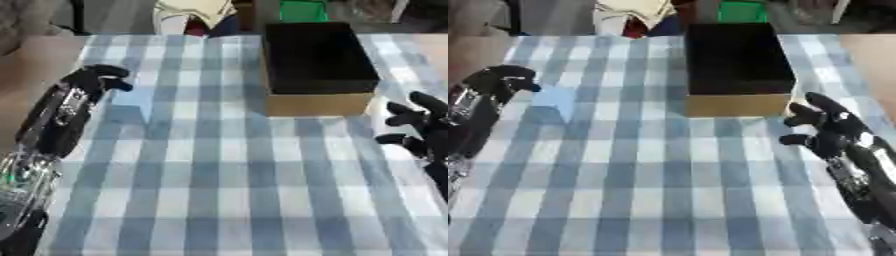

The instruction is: Pick up objects on the table and place them in the box.

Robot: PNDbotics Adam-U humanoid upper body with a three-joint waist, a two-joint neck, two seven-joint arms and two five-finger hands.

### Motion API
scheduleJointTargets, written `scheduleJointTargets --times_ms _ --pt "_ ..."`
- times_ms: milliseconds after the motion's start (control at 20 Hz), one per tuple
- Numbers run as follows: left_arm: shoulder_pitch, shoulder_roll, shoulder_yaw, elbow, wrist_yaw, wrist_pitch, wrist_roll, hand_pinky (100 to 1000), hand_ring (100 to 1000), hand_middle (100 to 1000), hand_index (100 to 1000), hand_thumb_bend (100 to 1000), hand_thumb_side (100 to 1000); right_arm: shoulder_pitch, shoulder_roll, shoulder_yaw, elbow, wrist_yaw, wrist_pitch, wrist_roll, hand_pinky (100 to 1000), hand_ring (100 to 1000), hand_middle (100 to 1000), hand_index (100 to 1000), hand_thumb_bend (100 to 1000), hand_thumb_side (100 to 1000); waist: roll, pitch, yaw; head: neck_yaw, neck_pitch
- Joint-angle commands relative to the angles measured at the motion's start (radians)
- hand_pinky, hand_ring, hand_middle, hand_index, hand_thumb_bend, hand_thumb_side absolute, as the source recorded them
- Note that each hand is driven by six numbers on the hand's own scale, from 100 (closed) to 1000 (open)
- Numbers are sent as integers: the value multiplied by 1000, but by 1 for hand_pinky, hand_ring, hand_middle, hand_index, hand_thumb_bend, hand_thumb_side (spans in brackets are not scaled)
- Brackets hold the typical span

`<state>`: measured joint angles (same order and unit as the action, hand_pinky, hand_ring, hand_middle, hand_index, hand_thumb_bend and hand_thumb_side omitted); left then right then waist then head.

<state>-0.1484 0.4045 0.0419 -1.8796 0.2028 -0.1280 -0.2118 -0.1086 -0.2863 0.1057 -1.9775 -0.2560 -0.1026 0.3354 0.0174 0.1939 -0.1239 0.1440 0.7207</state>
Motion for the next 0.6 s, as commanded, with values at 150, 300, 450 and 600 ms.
scheduleJointTargets --times_ms 150,300,450,600 --pt "-2 59 22 -24 -26 -21 8 944 719 729 768 185 782 -4 -7 -4 -18 1 0 2 747 1000 704 961 106 543 2 -16 -1 2 -7" --pt "0 112 30 -25 -76 -64 11 930 733 741 768 224 688 -3 -9 -4 -18 2 -1 1 747 1000 704 961 105 544 4 -17 -2 -1 -7" --pt "1 187 42 -21 -161 -126 14 908 751 759 795 315 576 -1 -11 -4 -17 3 -1 3 747 1000 704 961 105 543 7 -18 -4 -3 -10" --pt "-9 263 58 -10 -281 -170 10 876 766 778 822 432 481 1 -12 -4 -16 5 -2 3 747 1000 704 961 105 543 9 -19 -5 -6 -13"
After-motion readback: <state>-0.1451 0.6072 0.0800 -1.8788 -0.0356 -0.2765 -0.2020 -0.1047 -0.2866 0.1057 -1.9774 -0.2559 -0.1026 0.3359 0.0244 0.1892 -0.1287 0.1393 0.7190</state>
